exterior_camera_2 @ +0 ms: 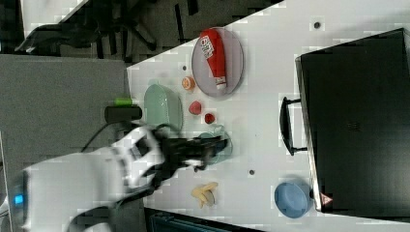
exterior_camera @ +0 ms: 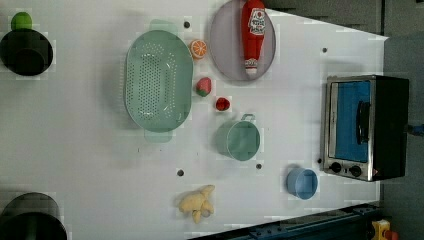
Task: Flap open oven.
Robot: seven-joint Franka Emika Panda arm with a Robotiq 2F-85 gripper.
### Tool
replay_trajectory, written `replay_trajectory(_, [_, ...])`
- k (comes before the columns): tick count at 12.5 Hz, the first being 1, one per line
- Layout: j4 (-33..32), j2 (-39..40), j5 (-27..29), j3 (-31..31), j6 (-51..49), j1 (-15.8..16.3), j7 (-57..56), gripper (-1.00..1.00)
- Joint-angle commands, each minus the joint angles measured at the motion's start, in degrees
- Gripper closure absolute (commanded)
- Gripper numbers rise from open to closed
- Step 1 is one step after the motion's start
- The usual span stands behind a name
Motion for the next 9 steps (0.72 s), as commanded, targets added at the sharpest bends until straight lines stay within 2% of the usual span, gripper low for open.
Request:
replay_trajectory(1, [-0.8,5.6,0.5,-2.9,5.0,-0.8,-15.2,0.65])
replay_trajectory(5, [-2.0,12.7,0.5,-4.8,12.3,-1.0,-16.3,0.65])
replay_trajectory(9, [-5.2,16.7,0.5,-4.9,20.5,-1.0,-16.3,0.65])
